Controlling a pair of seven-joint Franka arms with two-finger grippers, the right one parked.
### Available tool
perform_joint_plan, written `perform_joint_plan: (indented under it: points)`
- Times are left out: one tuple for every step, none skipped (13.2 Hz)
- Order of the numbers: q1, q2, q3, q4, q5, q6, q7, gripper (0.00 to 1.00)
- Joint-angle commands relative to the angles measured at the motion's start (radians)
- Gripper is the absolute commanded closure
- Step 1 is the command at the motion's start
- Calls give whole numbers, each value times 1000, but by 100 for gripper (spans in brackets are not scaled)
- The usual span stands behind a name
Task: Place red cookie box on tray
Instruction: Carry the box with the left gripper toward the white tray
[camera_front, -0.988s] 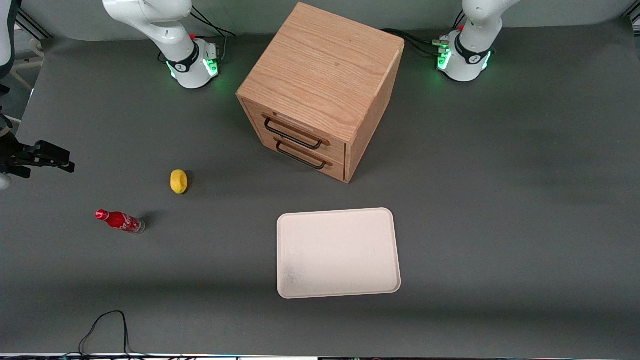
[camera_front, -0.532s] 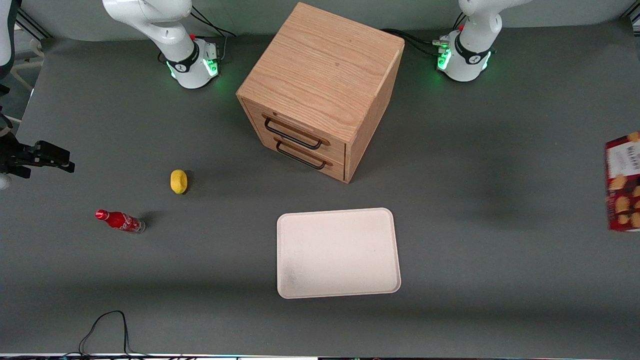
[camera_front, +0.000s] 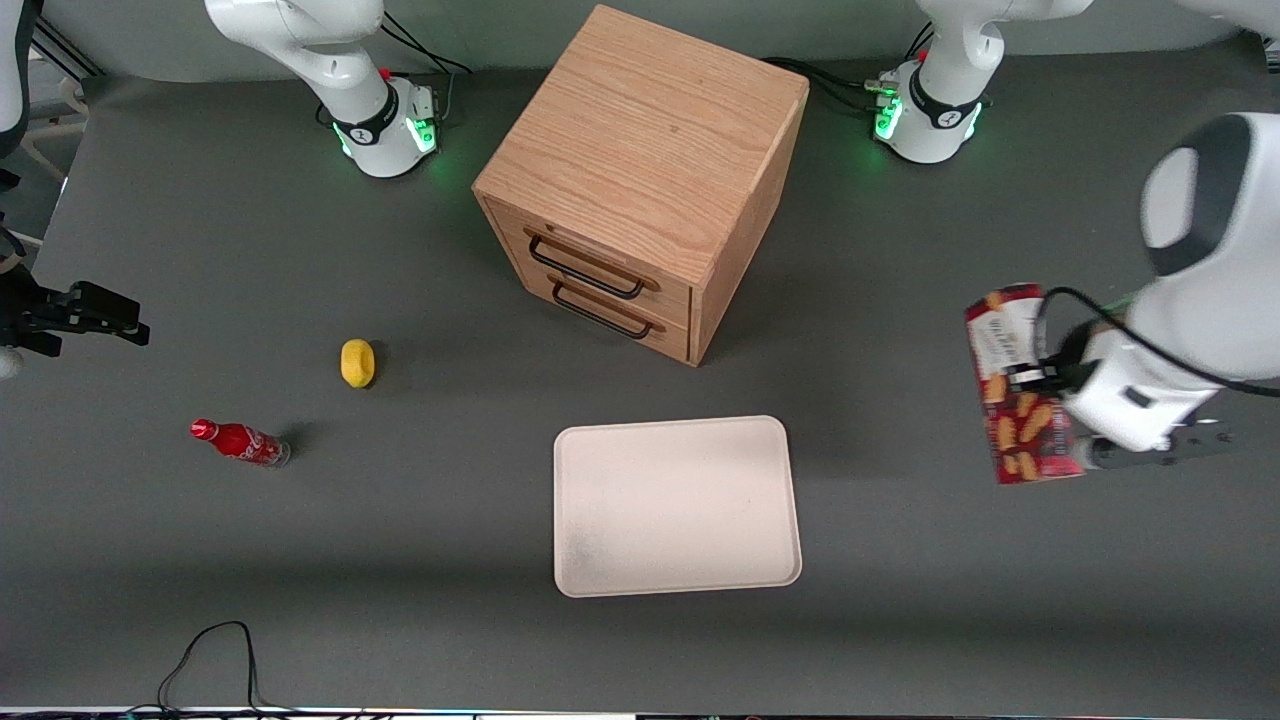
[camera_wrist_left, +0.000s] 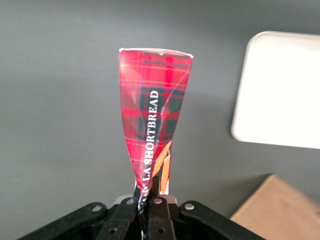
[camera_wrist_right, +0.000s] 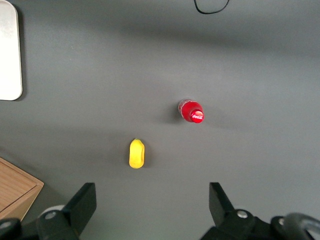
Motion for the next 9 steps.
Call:
perform_joint_plan:
  points:
    - [-55, 81, -90, 84, -4, 73, -226, 100]
    - [-72, 100, -119, 91, -4, 90, -256, 100]
    - [-96, 121, -128, 107, -2, 92, -261, 100]
    - [-122, 142, -128, 137, -2, 90, -269, 100]
    - [-147, 170, -128, 169, -1, 93, -297, 100]
    - [-173, 205, -125, 209, 7, 95, -325, 100]
    - [-187, 239, -122, 232, 12, 102, -333, 100]
    - [-194, 264, -121, 231, 25, 131, -330, 100]
    - [-193, 287, -122, 225, 45, 163, -325, 100]
